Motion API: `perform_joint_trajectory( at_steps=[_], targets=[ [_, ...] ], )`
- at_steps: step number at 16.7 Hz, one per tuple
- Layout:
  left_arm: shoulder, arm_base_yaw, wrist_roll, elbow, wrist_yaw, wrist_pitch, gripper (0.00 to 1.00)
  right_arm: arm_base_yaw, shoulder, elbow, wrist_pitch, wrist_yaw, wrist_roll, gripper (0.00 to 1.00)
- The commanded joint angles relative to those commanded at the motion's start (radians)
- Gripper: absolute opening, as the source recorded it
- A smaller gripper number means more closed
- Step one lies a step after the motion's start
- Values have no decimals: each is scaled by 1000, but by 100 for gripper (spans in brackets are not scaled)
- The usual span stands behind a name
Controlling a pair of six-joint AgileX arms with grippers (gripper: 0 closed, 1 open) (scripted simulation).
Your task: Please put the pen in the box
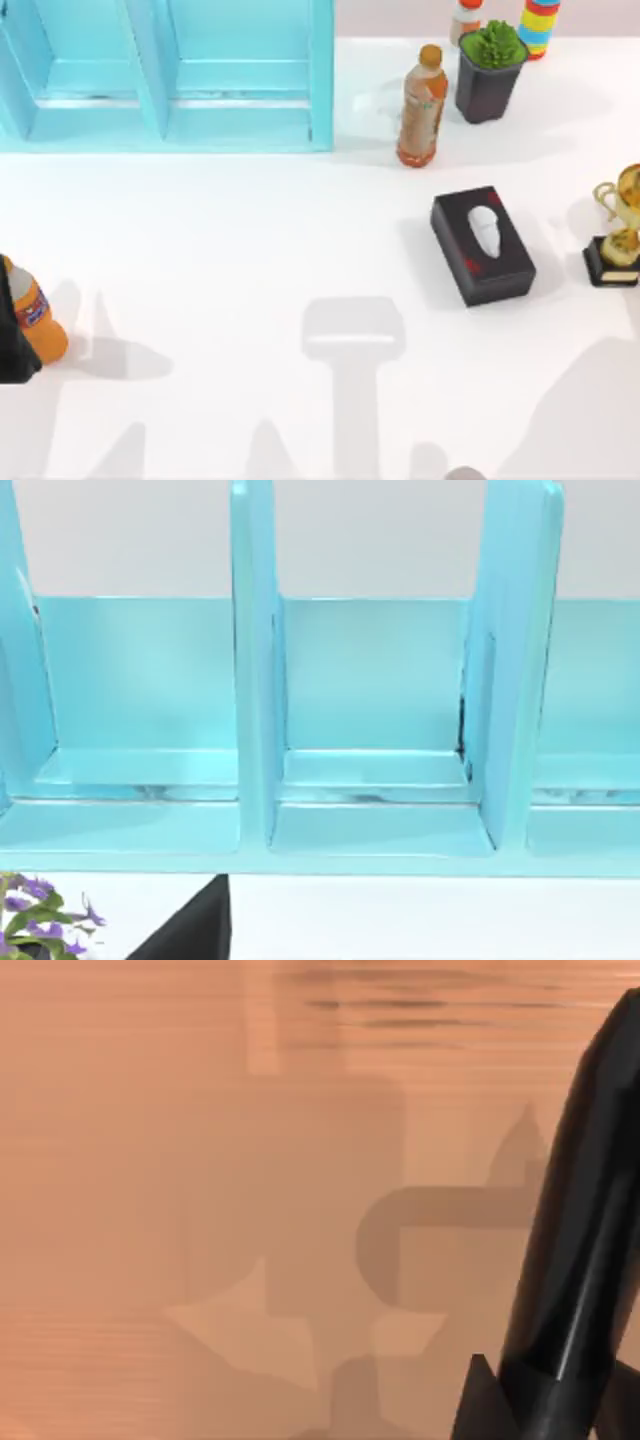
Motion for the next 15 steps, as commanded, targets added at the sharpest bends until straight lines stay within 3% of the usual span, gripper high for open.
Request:
perform_joint_trajectory(
  at_steps=[9,15],
  targets=[
    [0,0,0,0,0,0,100,0,0,0,0,0,0,98],
    [0,0,0,0,0,0,100,0,0,0,0,0,0,100]
  ],
)
